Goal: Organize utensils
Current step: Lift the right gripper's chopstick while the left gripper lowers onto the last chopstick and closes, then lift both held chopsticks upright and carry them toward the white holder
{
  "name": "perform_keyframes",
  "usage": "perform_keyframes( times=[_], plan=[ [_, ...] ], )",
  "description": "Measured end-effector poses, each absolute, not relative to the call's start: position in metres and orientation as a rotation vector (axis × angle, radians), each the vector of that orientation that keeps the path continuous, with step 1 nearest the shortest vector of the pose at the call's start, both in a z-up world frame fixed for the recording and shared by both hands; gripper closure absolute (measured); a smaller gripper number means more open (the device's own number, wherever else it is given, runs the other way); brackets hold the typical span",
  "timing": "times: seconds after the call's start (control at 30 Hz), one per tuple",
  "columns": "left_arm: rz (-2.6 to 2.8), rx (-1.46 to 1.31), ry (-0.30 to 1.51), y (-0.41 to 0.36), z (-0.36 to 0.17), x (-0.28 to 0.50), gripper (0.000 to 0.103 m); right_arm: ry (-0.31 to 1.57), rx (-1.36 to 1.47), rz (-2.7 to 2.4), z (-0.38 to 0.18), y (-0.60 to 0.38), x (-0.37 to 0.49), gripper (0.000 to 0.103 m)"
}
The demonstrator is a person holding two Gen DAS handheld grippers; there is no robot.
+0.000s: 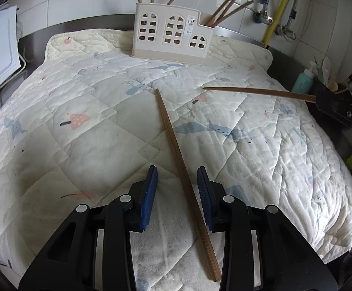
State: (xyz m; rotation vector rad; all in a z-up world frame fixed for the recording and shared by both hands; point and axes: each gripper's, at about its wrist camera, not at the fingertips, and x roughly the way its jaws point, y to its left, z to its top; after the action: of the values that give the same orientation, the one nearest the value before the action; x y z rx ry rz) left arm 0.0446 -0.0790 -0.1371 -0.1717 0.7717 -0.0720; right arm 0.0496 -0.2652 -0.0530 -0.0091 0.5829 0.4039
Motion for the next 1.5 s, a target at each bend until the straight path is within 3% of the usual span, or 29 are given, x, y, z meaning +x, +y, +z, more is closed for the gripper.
perform_keyframes(
  times=[0.63, 1.0, 1.5],
  plan=[
    [-0.076, -0.193, 0.734, -0.086, -0.140, 0.019, 0.069, 0.579, 0.010, 0.419, -0.056, -0.265, 0.041, 0.097],
    [-0.081, -0.120, 0.763, -0.079, -0.132, 0.021, 0.096, 0.566, 0.024, 0.415, -0.054, -0.270, 0.036, 0.097],
    [-0.065, -0.303, 0.822, -0.075, -0.139, 0.027, 0.094, 0.561, 0.032, 0.418, -0.051, -0.273, 0.032, 0.097]
  ],
)
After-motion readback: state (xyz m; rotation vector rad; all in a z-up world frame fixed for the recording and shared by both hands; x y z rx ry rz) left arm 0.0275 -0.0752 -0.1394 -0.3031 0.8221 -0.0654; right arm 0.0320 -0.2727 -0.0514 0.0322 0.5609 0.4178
